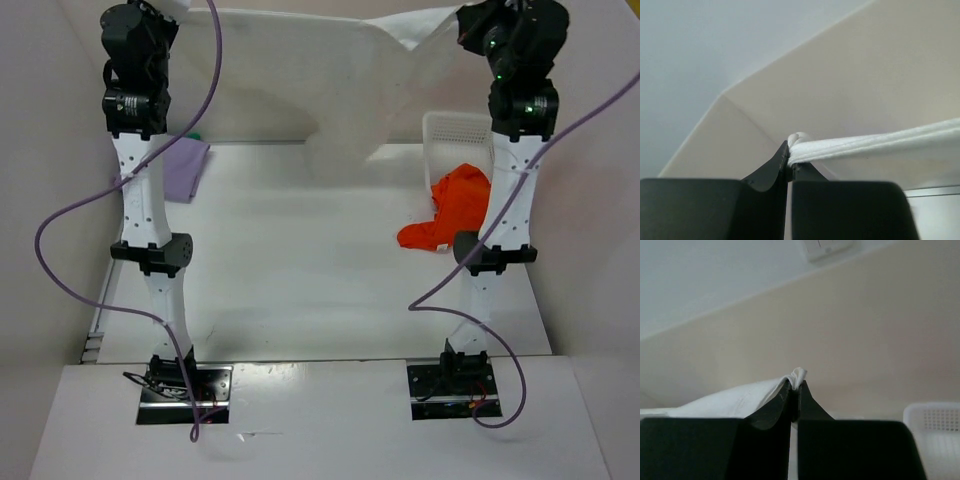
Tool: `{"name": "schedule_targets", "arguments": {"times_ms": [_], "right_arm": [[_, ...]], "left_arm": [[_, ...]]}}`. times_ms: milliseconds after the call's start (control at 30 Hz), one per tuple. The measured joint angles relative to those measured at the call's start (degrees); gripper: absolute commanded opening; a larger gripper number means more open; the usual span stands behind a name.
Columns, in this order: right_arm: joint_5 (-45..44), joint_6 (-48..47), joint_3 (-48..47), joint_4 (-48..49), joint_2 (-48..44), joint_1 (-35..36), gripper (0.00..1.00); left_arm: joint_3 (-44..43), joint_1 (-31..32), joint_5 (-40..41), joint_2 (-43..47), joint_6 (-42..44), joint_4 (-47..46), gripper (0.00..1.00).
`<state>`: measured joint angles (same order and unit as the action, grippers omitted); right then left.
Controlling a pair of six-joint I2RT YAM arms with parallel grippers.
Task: Fold and stack the t-shirts
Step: Flatten out the tshirt
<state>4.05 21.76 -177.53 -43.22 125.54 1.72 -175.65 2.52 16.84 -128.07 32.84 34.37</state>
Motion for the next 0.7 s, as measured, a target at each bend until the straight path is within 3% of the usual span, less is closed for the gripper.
{"name": "schedule_targets", "arguments": {"times_ms": [267, 367, 500, 600, 700], "right_arm": [[2.47, -0.57, 5.07, -1.51, -8.83, 0.28, 0.0], [2.51, -2.16, 15.89, -3.1, -11.61, 2.23, 0.0], [1.29, -5.18, 38.12, -5.35, -16.81, 6.86, 0.0], [2.05, -5.99, 61.79, -4.39, -24.37, 9.99, 0.0], [2.89, -5.6, 81.44, -5.27, -34.1, 10.88, 0.0]], "left_arm": [[-4.33, 3.04, -6.32, 2.45, -0.09, 11.63, 0.0], [-3.89, 2.49, -10.51, 1.42, -0.81, 19.8, 0.0], [-2.78, 1.6, -16.52, 0.59, -1.09, 31.61, 0.0], [8.04, 0.55, -19.87, 4.04, -0.02, 35.52, 0.0], [32.11, -0.37, -20.98, 13.33, 3.45, 34.53, 0.0]]}}
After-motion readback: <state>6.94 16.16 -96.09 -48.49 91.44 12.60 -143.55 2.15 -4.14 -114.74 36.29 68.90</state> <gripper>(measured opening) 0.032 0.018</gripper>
